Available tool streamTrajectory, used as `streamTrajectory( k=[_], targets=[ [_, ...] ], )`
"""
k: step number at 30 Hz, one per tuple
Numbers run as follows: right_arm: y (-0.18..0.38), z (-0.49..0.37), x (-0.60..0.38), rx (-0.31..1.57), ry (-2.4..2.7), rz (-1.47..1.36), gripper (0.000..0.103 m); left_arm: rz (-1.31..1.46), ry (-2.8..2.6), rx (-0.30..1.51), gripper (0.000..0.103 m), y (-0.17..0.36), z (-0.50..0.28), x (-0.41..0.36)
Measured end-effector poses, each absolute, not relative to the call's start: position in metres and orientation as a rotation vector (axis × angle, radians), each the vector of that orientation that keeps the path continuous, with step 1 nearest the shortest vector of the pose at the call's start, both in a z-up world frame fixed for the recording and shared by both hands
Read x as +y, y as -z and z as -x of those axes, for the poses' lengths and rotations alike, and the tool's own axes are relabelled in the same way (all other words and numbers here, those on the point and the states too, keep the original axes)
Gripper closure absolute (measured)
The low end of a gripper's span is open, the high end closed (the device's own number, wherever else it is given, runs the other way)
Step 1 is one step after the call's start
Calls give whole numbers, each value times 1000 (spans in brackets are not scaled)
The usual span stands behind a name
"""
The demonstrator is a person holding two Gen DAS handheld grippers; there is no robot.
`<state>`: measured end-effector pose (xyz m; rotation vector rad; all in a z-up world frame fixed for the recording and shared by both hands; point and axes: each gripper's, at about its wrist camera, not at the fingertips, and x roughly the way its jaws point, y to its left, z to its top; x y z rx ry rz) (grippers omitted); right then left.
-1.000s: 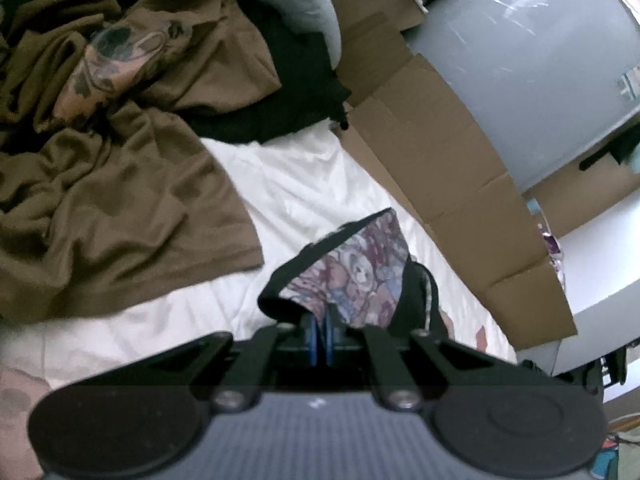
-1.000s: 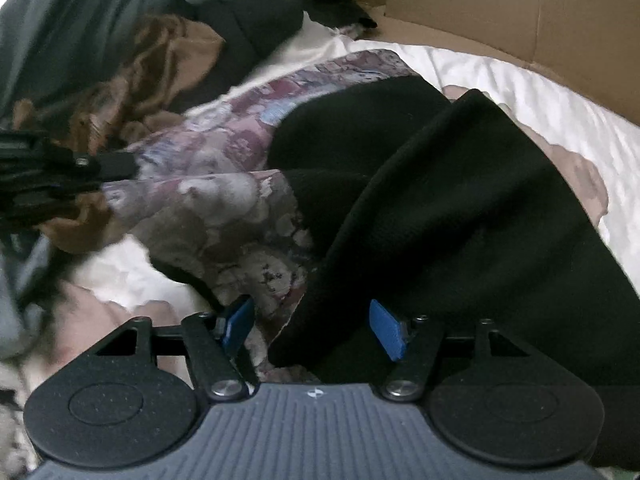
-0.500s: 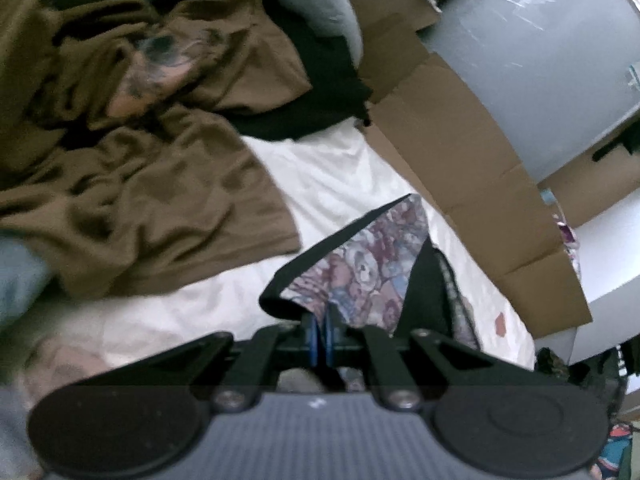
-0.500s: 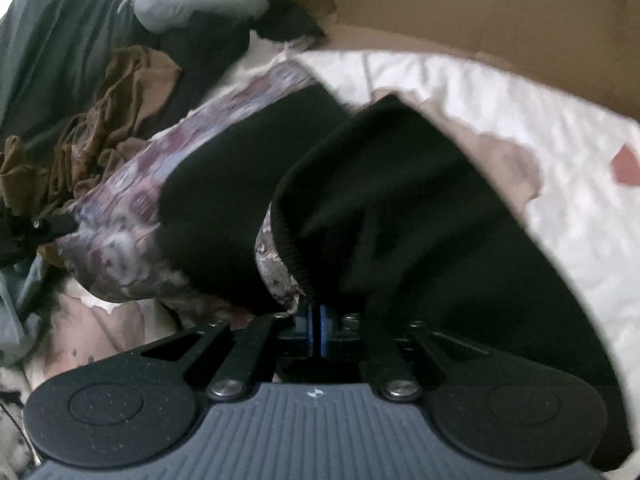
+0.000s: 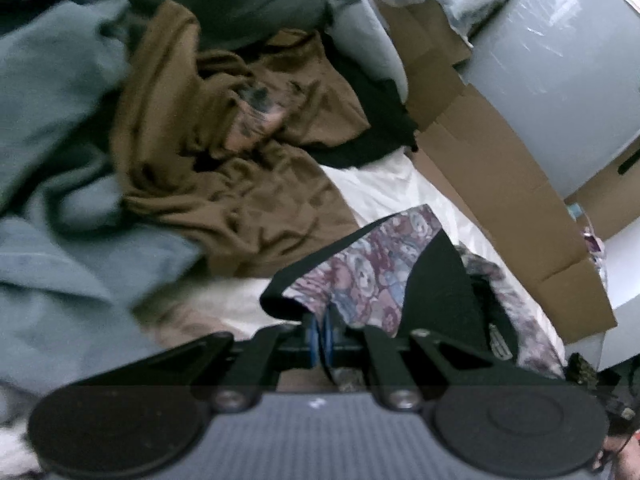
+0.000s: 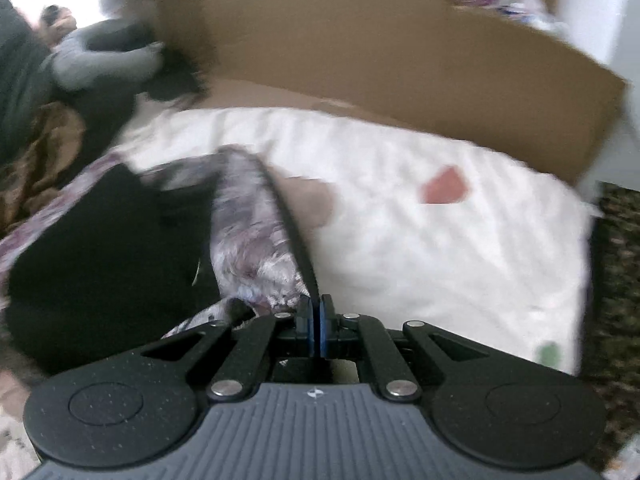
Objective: Fold clothes
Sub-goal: 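Drag the black garment across the duvet with both grippers, then open them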
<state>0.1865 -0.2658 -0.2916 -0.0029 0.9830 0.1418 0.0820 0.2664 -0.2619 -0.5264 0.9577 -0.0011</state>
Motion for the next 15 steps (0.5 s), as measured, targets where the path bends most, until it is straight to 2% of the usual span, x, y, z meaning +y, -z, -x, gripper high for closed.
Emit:
streamTrajectory(
  k=[15],
  targets=[
    [267,-125,-357,957,74,-68,103,480,-121,959,99,215,-27,294]
  ],
)
